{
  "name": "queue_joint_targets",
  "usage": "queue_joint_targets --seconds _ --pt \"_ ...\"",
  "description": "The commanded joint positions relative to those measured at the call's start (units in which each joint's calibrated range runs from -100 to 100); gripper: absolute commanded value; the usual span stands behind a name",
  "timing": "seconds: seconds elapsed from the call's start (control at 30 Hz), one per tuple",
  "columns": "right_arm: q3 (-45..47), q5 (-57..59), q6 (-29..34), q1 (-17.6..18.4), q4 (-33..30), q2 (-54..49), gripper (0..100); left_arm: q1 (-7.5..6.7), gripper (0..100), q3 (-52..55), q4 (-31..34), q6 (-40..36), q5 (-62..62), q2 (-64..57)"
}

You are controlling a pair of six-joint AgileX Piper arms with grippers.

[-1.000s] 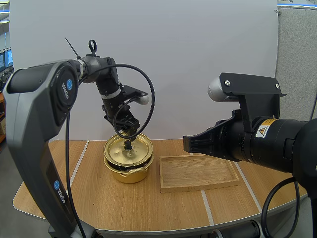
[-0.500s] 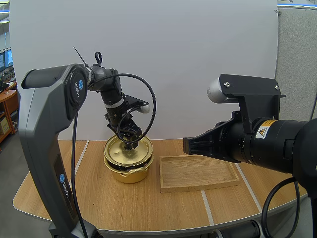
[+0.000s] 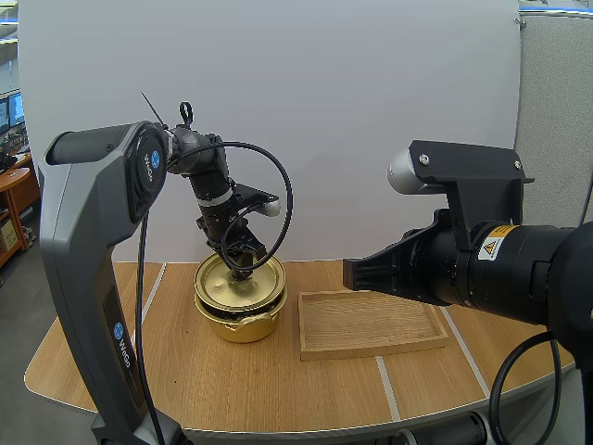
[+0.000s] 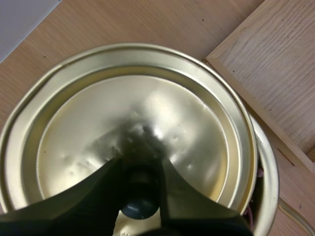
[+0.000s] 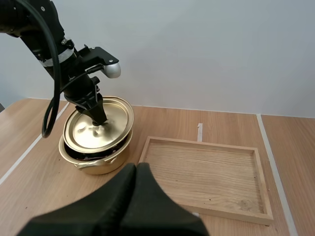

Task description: Open the pot, put the grape inside, and close it

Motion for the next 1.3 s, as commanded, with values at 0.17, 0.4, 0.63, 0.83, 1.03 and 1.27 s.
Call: queue_joint_targets --seconds 0.17,0.4,0.63,0.83,1.03,1.27 --pt "0.3 0.3 0.2 0.1 0.2 -0.4 0 0.05 0 0.1 0.7 -0.4 5.9 -0.1" --pt "0.3 0.3 0.2 0.1 0.2 -0.4 0 0.05 0 0.1 1.4 -0.4 5.8 -6.0" --pt "0.3 0.3 0.2 0.1 0.2 -0.4 0 0.05 0 0.1 0.9 -0.3 6.9 -12.6" --pt "0.3 0.3 0.2 0.1 0.2 -0.4 0 0.05 0 2.7 -0.7 0.2 6.9 -12.9" --pt "0.3 0.3 0.2 0.1 0.2 -0.4 0 0.05 0 8.6 -0.3 1.1 0.1 -12.1" --pt "0.3 0.3 0.2 0.1 0.2 -0.4 0 0.05 0 9.1 -1.2 1.6 -1.4 -10.4"
